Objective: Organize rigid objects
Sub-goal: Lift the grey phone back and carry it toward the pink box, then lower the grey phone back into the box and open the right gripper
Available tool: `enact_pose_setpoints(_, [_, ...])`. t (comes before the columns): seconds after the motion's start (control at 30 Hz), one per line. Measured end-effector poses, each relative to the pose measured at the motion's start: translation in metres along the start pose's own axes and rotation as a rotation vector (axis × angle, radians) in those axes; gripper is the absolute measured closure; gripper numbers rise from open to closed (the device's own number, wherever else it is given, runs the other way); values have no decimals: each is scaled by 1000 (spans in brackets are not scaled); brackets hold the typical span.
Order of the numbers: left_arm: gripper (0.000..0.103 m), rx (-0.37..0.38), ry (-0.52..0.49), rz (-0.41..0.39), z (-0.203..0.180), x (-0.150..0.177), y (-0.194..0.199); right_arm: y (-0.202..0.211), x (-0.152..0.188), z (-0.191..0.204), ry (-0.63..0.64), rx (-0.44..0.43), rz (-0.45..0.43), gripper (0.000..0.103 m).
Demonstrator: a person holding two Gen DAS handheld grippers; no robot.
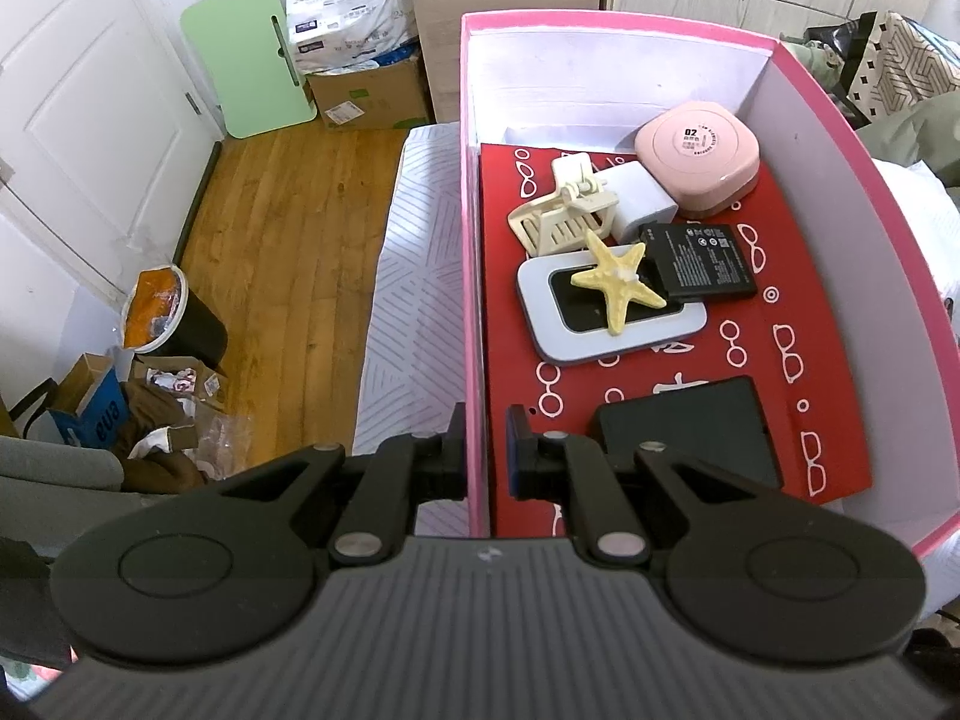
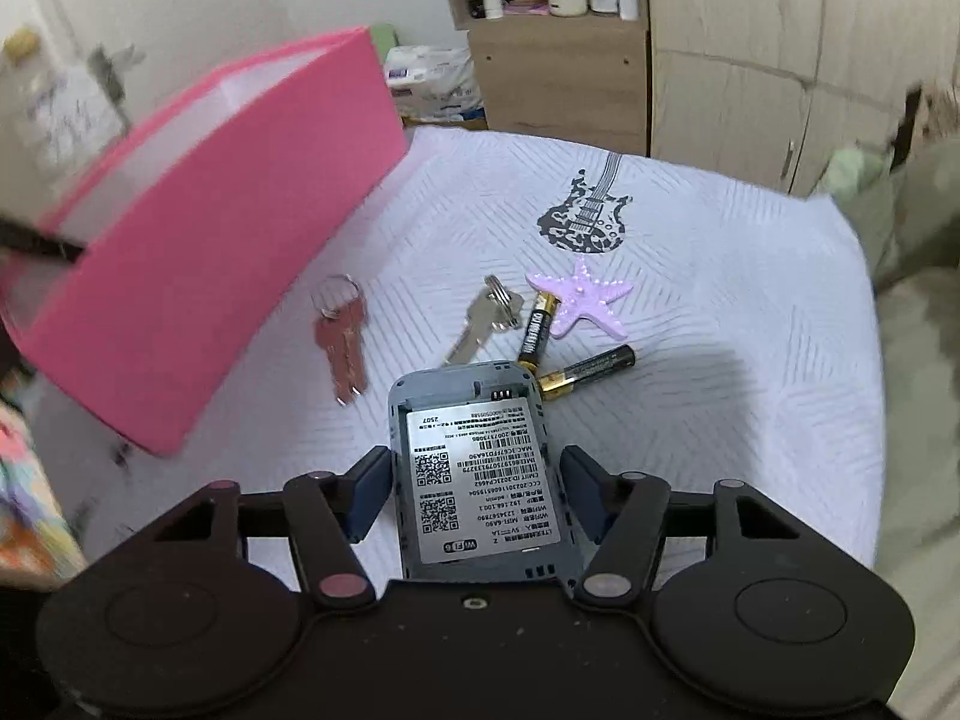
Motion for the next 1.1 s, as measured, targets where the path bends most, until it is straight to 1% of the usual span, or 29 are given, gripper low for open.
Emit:
enact_pose_setpoints(0.2, [94,-1,-4,0,0,1,0,16,-13,18,7,-43,-54,36])
enact_pose_setpoints(0.3, [94,7,1,-6,-1,1,-1,26,-31,28,31,-58,-108,36])
enact_pose_setpoints(0.4, [94,13,8,-4,-1,1,-1,44,-68,44,117,-47,-200,36])
enact_pose_setpoints(0.47, [94,14,9,-5,-1,1,-1,53,-95,57,170,-64,-253,36])
enact_pose_setpoints(0.53, [94,15,11,-9,0,1,-1,57,-121,78,218,-121,-290,36])
enact_pose_setpoints(0.6, [94,18,17,-11,0,0,0,55,-140,104,267,-201,-302,36])
enact_pose_setpoints(0.7, [94,24,27,-14,1,0,0,37,-156,146,351,-320,-265,36])
enact_pose_setpoints(0.77, [94,26,27,-14,2,0,0,15,-159,173,391,-385,-205,36])
enact_pose_setpoints(0.83, [94,27,30,-17,2,0,0,-8,-155,193,418,-417,-135,36])
enact_pose_setpoints(0.87, [94,27,29,-19,2,0,0,-20,-153,199,423,-419,-103,36])
enact_pose_setpoints(0.93, [94,24,26,-25,1,0,-1,-48,-149,207,443,-389,-36,36])
enact_pose_setpoints(1.0, [94,25,24,-26,1,0,-1,-69,-140,212,499,-359,22,36])
enact_pose_setpoints(1.1, [94,36,35,-26,2,0,-1,-93,-126,217,603,-344,105,36])
Point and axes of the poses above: each gripper's, at about its wrist camera, not at the fingertips, and y roughly against the way its jaws point, z to its left, x to its underside, the point moved 10 cm from there along -y, roughly the way its jaws point, and after that the axes turned 8 degrees about -z, right-handed, at the moved point
